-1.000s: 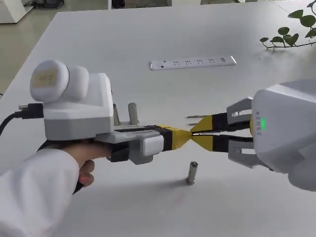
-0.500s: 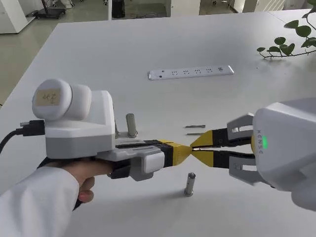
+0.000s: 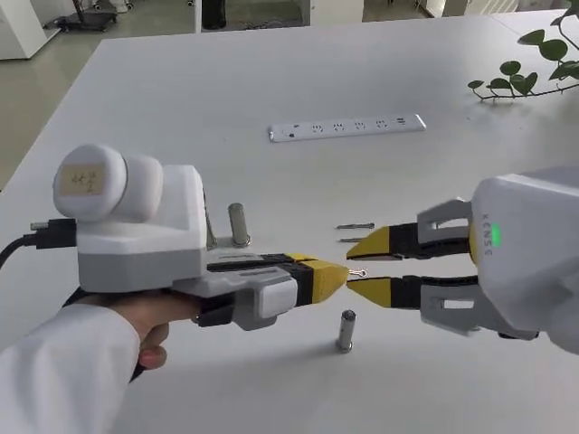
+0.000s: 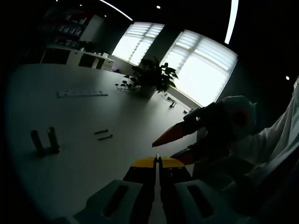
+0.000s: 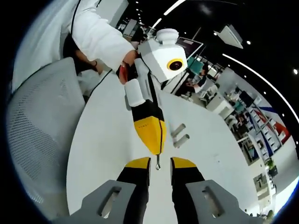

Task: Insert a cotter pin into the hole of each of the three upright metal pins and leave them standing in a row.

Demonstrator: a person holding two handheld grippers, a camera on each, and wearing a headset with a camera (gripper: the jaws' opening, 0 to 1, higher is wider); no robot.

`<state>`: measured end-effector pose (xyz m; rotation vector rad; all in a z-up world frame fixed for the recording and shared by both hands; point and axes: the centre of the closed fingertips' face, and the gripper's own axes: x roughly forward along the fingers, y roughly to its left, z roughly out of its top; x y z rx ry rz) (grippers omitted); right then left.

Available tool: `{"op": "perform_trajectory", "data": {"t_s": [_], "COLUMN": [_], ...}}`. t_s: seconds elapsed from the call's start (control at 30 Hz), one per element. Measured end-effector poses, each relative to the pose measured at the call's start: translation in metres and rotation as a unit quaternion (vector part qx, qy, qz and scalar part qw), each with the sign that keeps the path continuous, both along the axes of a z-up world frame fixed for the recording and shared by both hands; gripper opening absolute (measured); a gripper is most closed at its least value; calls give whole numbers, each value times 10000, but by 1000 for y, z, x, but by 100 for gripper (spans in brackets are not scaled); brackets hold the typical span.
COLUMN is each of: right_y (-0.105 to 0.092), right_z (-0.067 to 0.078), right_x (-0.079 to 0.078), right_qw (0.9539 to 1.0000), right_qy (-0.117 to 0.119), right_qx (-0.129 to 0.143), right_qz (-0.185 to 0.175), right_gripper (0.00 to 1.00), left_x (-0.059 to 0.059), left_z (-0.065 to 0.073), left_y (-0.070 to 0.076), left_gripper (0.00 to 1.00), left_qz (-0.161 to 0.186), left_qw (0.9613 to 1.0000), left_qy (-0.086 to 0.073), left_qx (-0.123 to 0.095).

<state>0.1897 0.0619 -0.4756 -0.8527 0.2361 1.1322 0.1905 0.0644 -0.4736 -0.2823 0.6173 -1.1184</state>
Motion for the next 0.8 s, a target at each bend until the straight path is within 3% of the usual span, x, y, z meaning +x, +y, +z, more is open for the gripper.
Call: {"op": "perform_trajectory", "data": {"t_s": [0.03,0.07,0.1,0.13,0.17,0.2,0.3,0.33,0.4,0.43,0.53,0.57,0.7,0.77,0.8], "right_y": [-1,-3,-5,-6,-5,-5,-8,-10,-11,-12,-11,-11,-11,-10,-9], "right_z": [-2,-4,-4,-5,-6,-6,-4,-6,-12,-11,-10,-10,-4,-3,-3], "right_x": [0,0,2,1,-2,-2,-3,-2,-6,-7,-13,-14,-16,-18,-19], "right_qw": [9999,9997,9996,9991,9974,9968,9919,9885,9800,9771,9644,9625,9559,9531,9525], "right_qy": [137,214,225,296,520,570,873,1077,1556,1666,2116,2194,2317,2388,2407], "right_qx": [87,103,143,233,428,485,819,937,1136,1212,1500,1519,1720,1778,1787], "right_qz": [-43,-66,-133,-183,-244,-272,-429,-506,-490,-538,-513,-499,-552,-542,-540], "right_gripper": [13,14,15,16,17,18,22,24,28,29,32,32,32,31,30], "left_x": [0,-1,-2,-4,-4,-3,-4,-4,-4,-4,-7,-8,-14,-16,-18], "left_z": [0,2,3,5,6,6,10,11,14,16,20,21,21,23,22], "left_y": [1,2,2,3,3,5,8,8,9,10,10,10,9,7,7], "left_gripper": [0,0,0,0,0,0,0,0,0,0,0,0,0,0,0], "left_qz": [-10,-97,-120,-109,-99,-99,-145,-165,-306,-385,-555,-633,-890,-1009,-1126], "left_qw": [10000,9996,9995,9997,9997,9992,9985,9981,9952,9928,9882,9858,9792,9736,9683], "left_qy": [-40,-249,-308,-206,-212,-380,-512,-584,-926,-1130,-1425,-1556,-1820,-2042,-2220], "left_qx": [-3,30,0,-97,-95,-48,-91,-87,-30,18,42,68,121,125,229]}}
